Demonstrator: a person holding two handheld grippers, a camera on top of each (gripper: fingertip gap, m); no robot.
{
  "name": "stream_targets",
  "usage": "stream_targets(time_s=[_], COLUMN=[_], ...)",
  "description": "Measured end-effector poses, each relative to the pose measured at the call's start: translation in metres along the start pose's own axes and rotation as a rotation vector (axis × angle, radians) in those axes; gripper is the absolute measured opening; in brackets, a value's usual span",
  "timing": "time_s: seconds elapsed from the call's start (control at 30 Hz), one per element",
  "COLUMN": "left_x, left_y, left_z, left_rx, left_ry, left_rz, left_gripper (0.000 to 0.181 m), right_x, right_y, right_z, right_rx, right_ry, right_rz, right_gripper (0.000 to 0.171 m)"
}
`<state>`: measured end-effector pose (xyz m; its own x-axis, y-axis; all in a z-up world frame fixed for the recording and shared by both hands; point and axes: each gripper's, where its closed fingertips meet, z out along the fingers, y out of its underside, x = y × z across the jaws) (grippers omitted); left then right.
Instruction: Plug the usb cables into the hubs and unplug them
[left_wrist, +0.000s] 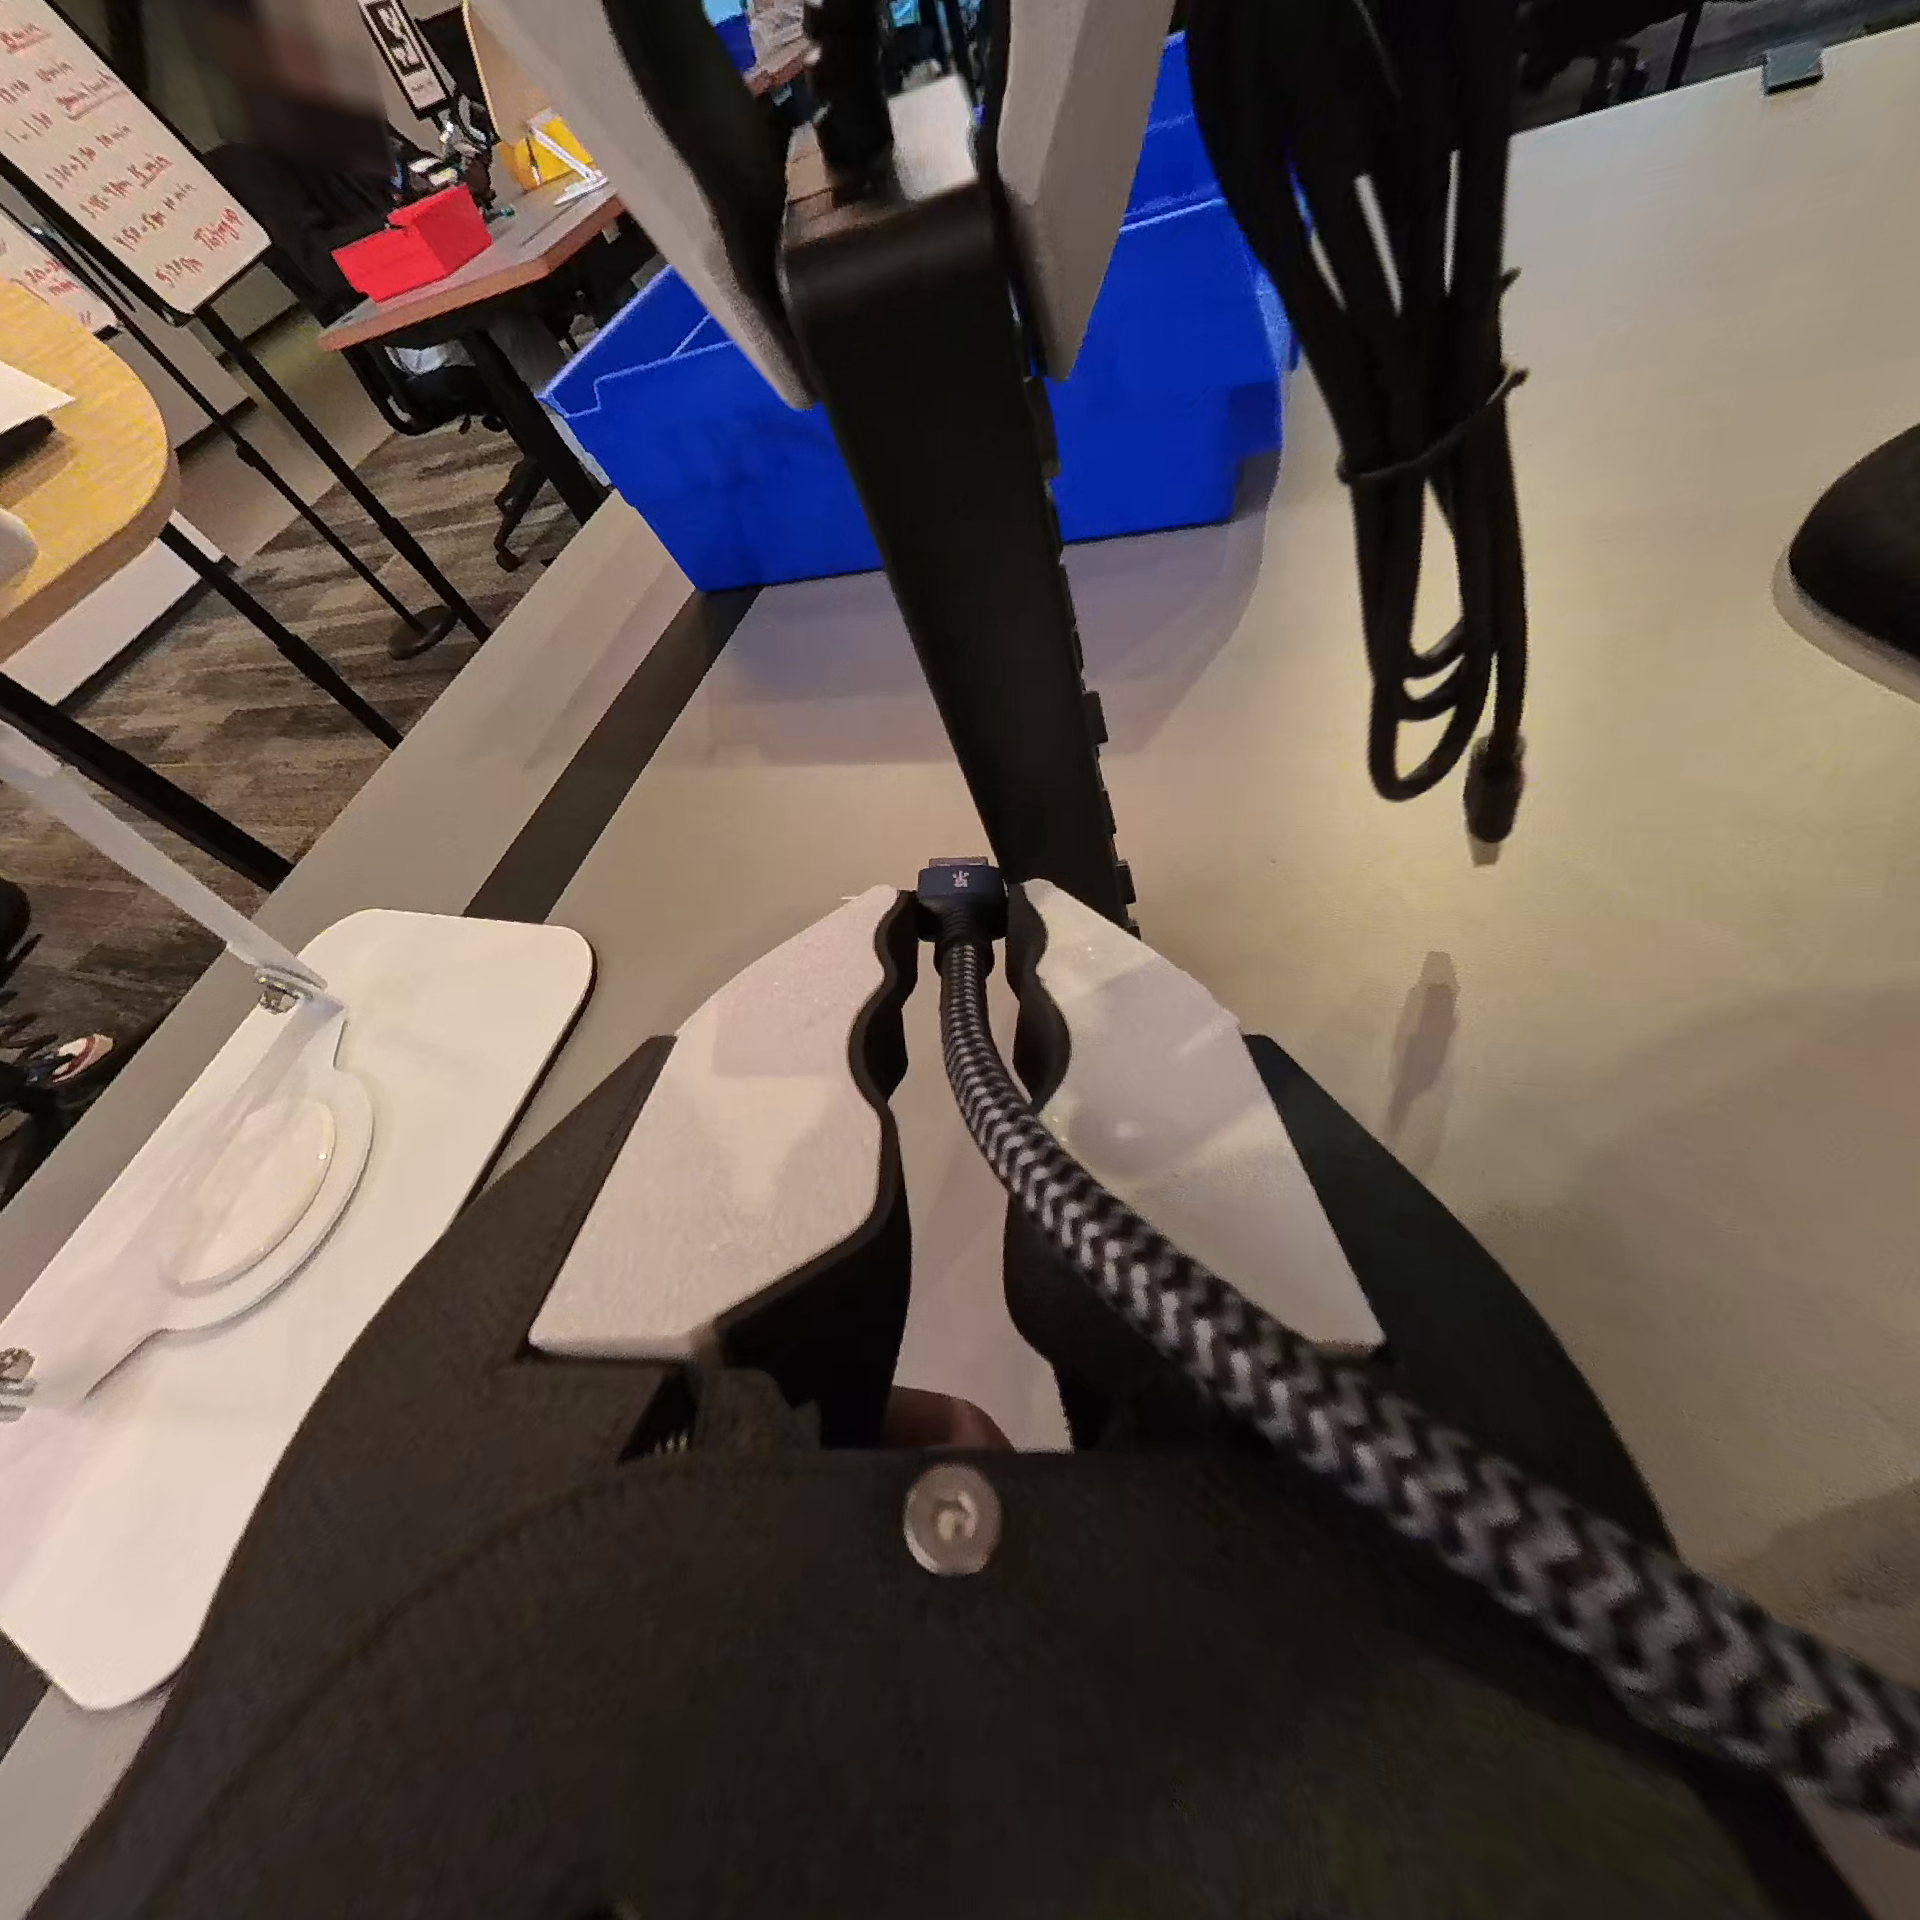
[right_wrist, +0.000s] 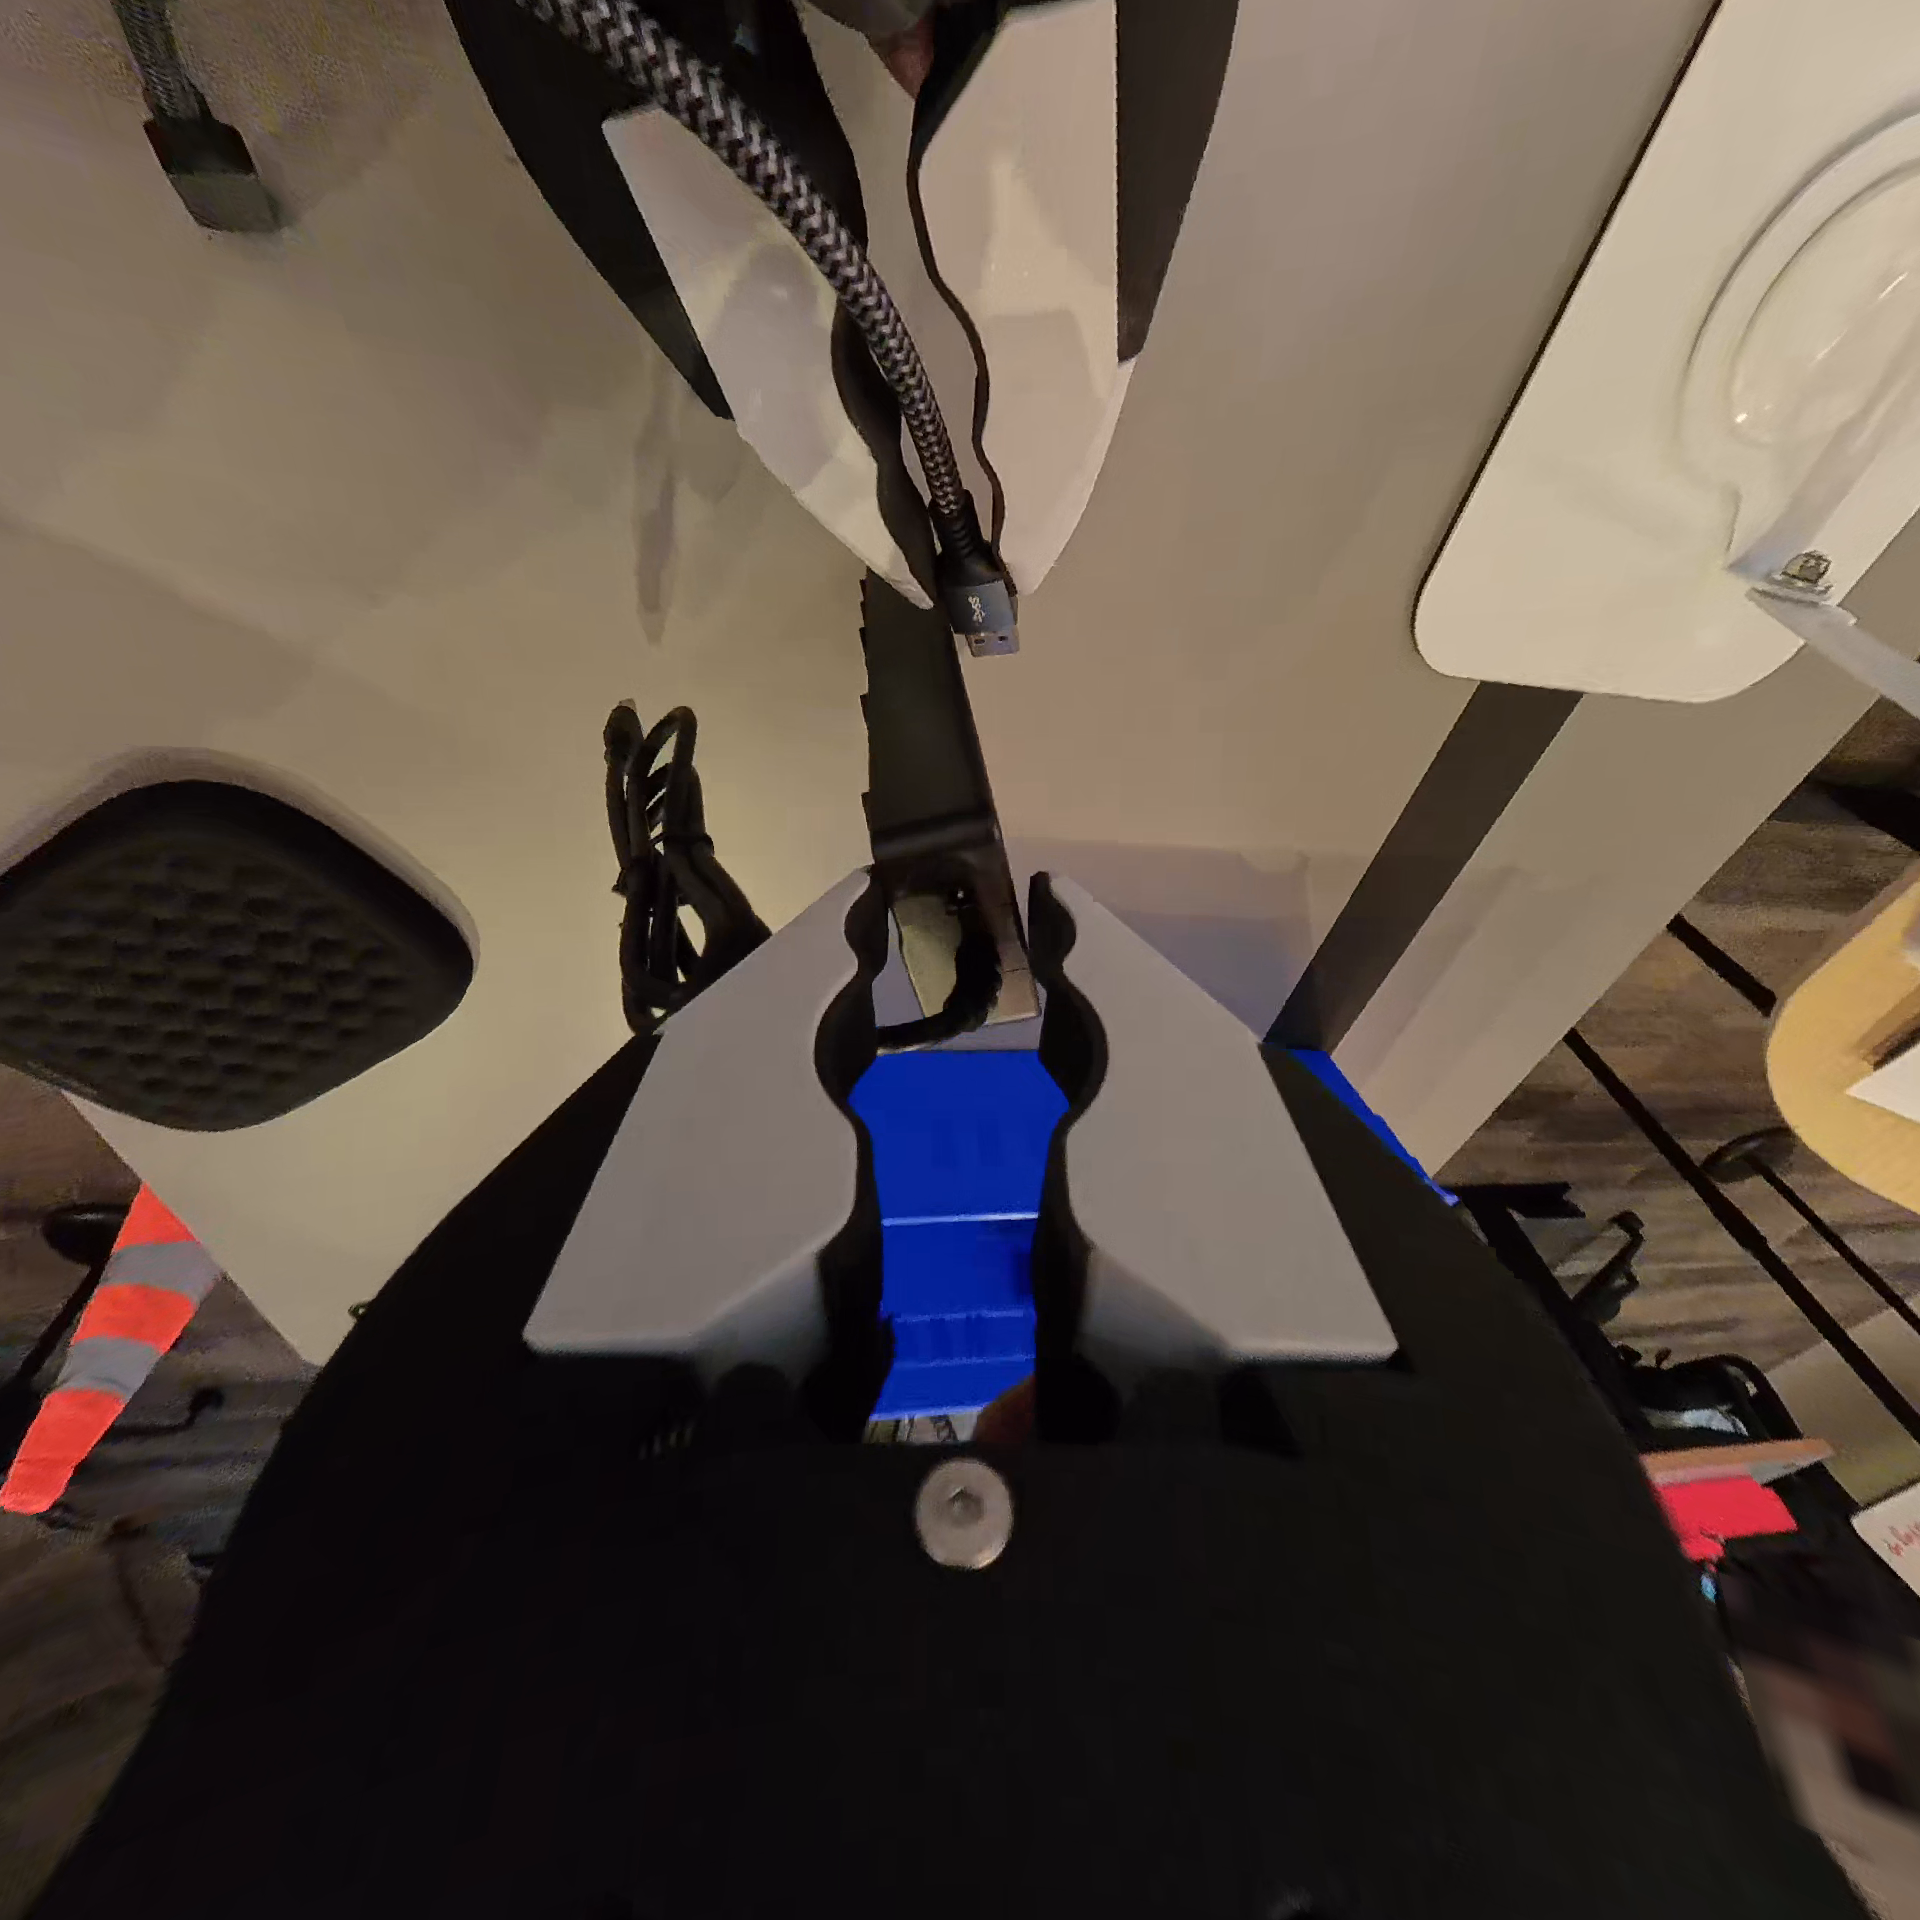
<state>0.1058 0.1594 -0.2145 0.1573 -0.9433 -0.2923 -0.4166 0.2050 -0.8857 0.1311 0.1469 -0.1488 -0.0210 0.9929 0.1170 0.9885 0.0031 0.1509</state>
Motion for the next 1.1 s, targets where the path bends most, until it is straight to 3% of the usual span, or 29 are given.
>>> stream_targets(time_s=[0.37, 0.5, 0.53, 0.57, 0.67, 1.1], left_x=[0.0, 0.001, 0.002, 0.002, -0.003, -0.035], left_y=[0.001, 0.002, 0.002, 0.003, 0.004, -0.011], left_z=[0.005, 0.007, 0.008, 0.008, 0.007, -0.009], left_rx=[-0.011, -0.014, -0.015, -0.016, -0.017, 0.054], left_ry=[0.013, 0.021, 0.025, 0.021, 0.002, -0.236], left_rz=[0.004, 0.001, -0.001, -0.003, -0.005, 0.021], left_gripper=[0.016, 0.016, 0.016, 0.016, 0.016, 0.016], right_x=[0.005, 0.003, 0.003, 0.002, 0.008, 0.064], right_y=[0.008, 0.006, 0.005, 0.003, 0.004, 0.016], right_z=[0.003, 0.007, 0.008, 0.01, 0.011, 0.019], right_rx=[0.129, 0.164, 0.166, 0.17, 0.149, 0.194], right_ry=[0.034, 0.0, -0.01, -0.016, -0.019, -0.117], right_rz=[0.0, -0.002, -0.013, -0.028, -0.001, 0.536], right_gripper=[0.05, 0.051, 0.047, 0.03, 0.029, 0.025])
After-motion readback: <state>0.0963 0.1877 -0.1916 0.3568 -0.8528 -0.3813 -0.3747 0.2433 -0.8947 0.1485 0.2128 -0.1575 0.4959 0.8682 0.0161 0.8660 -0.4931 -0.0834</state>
